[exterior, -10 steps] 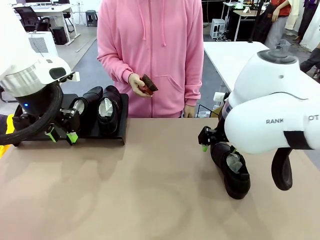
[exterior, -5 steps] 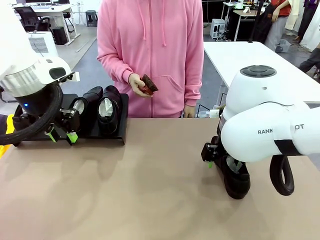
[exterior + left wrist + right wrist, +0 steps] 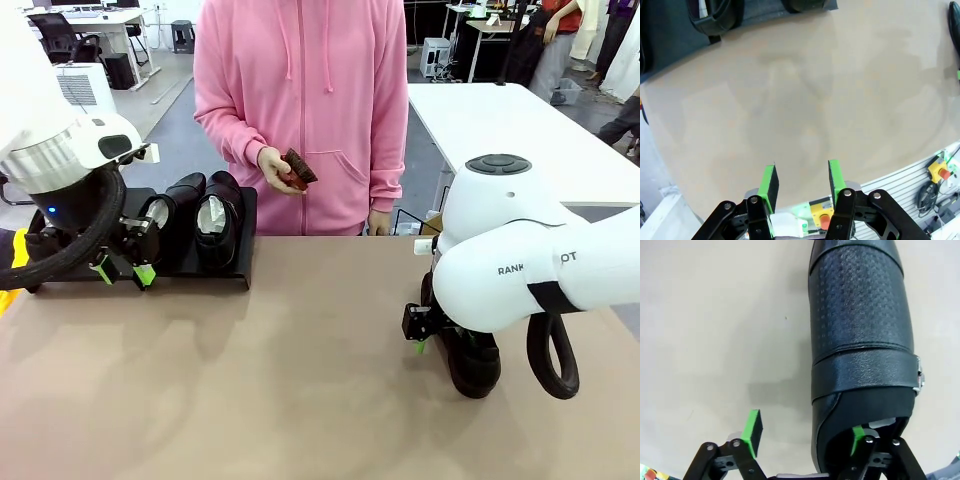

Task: Organize the shoes by placing them on the stand.
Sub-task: Pick up one Shoe and place it in the middle of the table.

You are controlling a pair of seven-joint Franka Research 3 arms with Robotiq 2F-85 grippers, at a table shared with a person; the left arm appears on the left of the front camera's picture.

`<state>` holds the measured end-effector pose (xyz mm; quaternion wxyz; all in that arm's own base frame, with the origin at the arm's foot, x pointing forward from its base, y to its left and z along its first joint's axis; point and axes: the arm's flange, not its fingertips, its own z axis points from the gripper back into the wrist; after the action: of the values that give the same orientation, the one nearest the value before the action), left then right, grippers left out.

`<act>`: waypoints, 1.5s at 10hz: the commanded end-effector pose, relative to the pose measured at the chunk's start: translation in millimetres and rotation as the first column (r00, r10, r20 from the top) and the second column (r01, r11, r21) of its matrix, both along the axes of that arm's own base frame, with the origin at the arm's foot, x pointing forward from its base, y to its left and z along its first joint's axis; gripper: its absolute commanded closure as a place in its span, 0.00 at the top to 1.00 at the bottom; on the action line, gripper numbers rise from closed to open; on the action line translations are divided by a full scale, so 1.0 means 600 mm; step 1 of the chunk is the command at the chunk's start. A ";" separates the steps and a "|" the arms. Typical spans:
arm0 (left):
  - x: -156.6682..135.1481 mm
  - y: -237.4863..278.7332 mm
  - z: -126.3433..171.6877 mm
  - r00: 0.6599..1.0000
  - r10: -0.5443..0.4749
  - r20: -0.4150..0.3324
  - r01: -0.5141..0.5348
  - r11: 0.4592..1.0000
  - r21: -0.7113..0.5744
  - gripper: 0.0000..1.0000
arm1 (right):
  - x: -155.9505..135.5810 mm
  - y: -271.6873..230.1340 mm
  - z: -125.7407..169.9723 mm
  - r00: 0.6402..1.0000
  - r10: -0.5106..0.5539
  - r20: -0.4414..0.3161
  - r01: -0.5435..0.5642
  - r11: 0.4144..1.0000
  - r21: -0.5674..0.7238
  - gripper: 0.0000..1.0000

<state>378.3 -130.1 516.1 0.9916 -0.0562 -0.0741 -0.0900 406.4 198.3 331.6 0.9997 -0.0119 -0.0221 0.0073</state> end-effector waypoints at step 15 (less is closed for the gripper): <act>-0.001 0.006 0.002 1.000 -0.014 -0.003 0.014 1.000 -0.010 0.54 | -0.066 0.222 0.190 0.955 -0.138 0.262 0.113 0.988 0.109 0.00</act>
<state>378.5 -129.9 516.1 0.9916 -0.0562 -0.0740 -0.0901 362.5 308.4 451.8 0.9854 0.0185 -0.1573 -0.0627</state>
